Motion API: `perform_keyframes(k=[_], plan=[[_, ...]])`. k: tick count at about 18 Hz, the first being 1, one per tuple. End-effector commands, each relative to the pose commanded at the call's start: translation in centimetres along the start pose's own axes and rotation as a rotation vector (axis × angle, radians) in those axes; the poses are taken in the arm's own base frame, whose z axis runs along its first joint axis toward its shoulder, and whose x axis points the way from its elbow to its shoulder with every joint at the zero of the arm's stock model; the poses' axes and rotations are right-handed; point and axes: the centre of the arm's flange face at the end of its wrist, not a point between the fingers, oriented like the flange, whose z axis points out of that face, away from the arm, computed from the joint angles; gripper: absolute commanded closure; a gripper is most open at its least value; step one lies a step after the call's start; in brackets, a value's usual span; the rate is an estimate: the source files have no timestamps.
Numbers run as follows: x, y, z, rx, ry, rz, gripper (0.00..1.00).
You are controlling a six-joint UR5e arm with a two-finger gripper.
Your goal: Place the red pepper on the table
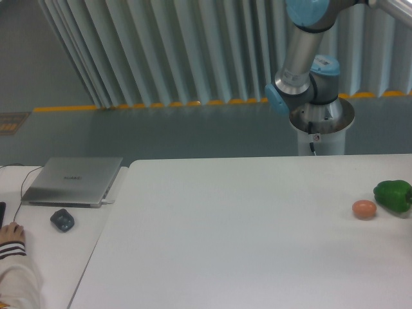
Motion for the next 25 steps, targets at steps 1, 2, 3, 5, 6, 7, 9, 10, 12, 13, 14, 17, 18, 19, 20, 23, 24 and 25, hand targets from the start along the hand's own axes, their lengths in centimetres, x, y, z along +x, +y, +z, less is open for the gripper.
perform_keyframes(k=[1,2,3,5,6,7,9,10,12,13,14,17,18,19,20,23,24,25], plan=[[0.0,-0.2,-0.3,0.005,0.005,-0.015,0.51],[-0.1,-0.6,-0.7,0.030,0.006,-0.033,0.51],[0.0,-0.8,-1.0,0.052,0.006,-0.037,0.52],[0.4,-1.1,-1.9,0.071,0.003,-0.040,0.52],[0.7,-1.2,-2.5,0.071,0.005,-0.051,0.52],[1.0,-1.5,-3.4,0.076,0.009,-0.075,0.52],[1.0,-2.9,-4.0,0.104,0.020,-0.096,0.52],[1.0,-3.7,-4.1,0.110,0.023,-0.107,0.52],[0.8,-5.5,-3.8,0.112,0.032,-0.128,0.52],[0.8,-6.7,-3.7,0.113,0.035,-0.142,0.52],[0.7,-7.9,-3.5,0.114,0.040,-0.156,0.52],[0.5,-11.6,-3.3,0.123,0.044,-0.147,0.52],[0.3,-13.2,-2.8,0.132,0.047,-0.170,0.52],[0.0,-14.7,-2.5,0.139,0.025,-0.168,0.52],[0.0,-16.4,-1.3,0.142,0.015,-0.183,0.52],[0.4,-18.4,0.4,0.137,-0.010,-0.220,0.52],[0.5,-18.9,0.7,0.136,-0.013,-0.229,0.52],[0.6,-19.6,1.3,0.135,-0.016,-0.241,0.52]])
